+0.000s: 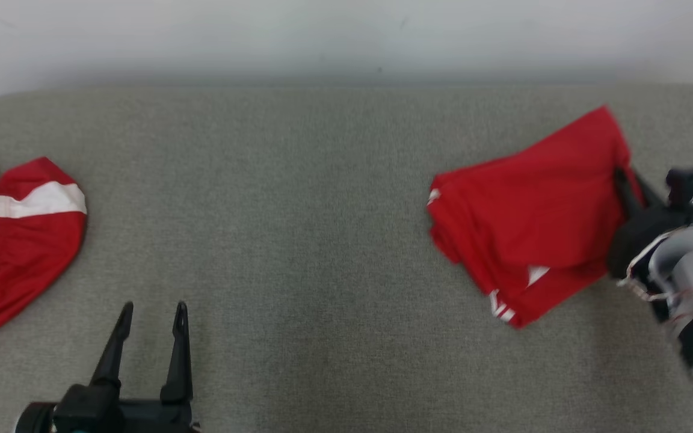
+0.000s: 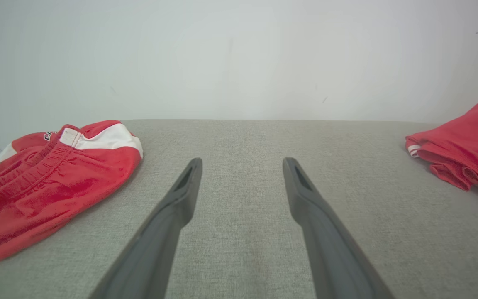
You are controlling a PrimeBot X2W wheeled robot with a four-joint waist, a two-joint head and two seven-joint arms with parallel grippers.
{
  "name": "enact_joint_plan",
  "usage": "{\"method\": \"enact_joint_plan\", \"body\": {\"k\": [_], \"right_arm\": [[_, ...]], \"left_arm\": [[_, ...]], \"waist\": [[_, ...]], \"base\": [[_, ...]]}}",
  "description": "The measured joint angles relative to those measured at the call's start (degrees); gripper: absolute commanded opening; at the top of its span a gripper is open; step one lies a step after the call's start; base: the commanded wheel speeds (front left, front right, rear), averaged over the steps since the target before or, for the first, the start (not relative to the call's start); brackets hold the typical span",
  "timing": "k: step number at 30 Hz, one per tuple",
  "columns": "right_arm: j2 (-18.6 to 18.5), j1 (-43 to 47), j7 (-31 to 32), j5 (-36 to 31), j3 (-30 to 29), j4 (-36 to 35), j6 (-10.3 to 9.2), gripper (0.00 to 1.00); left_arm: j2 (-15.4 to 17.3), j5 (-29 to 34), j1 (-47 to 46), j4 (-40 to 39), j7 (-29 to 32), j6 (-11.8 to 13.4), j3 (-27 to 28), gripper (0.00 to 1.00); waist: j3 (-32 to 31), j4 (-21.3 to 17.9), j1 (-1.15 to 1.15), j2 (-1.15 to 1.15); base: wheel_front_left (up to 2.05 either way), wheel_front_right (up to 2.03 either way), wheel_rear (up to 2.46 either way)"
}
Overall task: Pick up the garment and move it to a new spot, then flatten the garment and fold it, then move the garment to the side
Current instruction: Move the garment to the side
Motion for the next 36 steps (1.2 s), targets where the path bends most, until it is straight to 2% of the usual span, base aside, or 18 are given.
{"method": "enact_joint_plan", "body": {"k": [9,19,31,36], "right_arm": [[-11.6,-10.1,2.3,-0.9,3.8,0.4,0.0,0.0],[-20.5,-18.8,4.5,-2.3,7.0,-1.0,0.0,0.0],[-26.3,-24.4,5.5,-3.4,9.3,-3.3,0.0,0.0],[-26.9,-25.1,6.0,-3.1,9.7,-3.4,0.0,0.0]], "left_arm": [[1.7,-0.4,-6.5,-6.4,0.0,0.0,-2.0,1.0],[2.6,-0.4,-9.4,-13.7,0.0,0.0,-2.2,1.0],[2.9,-0.2,-10.6,-18.4,0.0,0.0,-2.0,1.0],[3.0,-0.2,-11.0,-19.8,0.0,0.0,-1.8,1.0]], "waist": [[8.4,-0.9,0.0,0.0],[16.7,-2.1,0.01,0.01],[22.4,-5.1,0.0,0.01],[23.8,-5.6,0.0,0.0]], "base": [[0.0,0.0,0.0],[0.0,0.0,0.0],[0.0,0.0,0.0],[0.0,0.0,0.0]]}}
